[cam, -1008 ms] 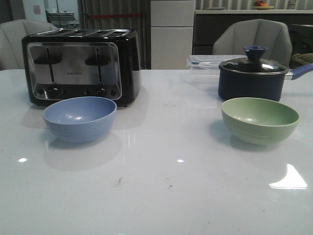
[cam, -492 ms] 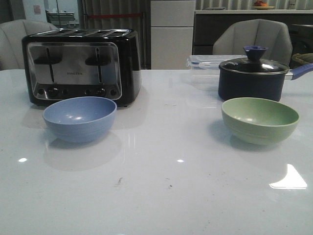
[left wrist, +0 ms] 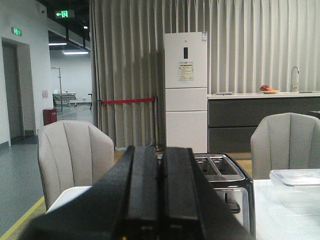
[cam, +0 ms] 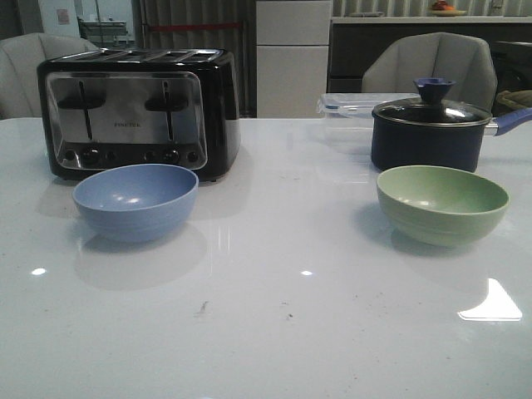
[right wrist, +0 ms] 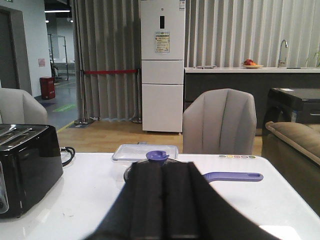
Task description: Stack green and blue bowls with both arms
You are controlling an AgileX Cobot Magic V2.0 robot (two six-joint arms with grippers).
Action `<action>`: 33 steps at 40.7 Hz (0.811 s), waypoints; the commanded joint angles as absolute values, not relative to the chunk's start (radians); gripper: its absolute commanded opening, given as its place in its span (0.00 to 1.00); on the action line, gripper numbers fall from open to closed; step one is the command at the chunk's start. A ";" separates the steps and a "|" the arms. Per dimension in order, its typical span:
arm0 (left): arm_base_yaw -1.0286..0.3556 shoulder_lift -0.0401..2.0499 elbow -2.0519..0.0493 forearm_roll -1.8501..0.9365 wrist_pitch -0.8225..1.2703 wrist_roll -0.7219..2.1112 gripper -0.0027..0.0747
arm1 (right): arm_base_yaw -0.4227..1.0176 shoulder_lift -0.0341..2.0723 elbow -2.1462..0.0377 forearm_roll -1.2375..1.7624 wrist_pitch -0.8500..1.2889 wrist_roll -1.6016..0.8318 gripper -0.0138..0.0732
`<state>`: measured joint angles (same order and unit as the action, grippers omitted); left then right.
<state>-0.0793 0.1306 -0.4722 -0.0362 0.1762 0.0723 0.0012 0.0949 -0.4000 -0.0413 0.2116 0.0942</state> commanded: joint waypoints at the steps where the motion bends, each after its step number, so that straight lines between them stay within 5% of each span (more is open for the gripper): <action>1: -0.079 0.244 -0.620 -0.048 0.217 0.063 0.15 | -0.005 0.189 -0.527 -0.058 0.212 0.085 0.22; 9: -0.079 0.417 -0.777 -0.051 0.445 0.063 0.15 | -0.005 0.362 -0.670 -0.058 0.422 0.085 0.22; 29: -0.079 0.656 -0.732 -0.084 0.571 0.063 0.15 | -0.005 0.706 -0.663 -0.065 0.576 0.085 0.23; 33: -0.079 0.687 -0.726 -0.095 0.573 0.063 0.22 | -0.005 0.762 -0.663 -0.064 0.589 0.085 0.33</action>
<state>-0.0793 0.6655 -0.7000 -0.0726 0.6398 0.0723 0.0012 0.7231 -0.6352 -0.0436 0.6414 0.0942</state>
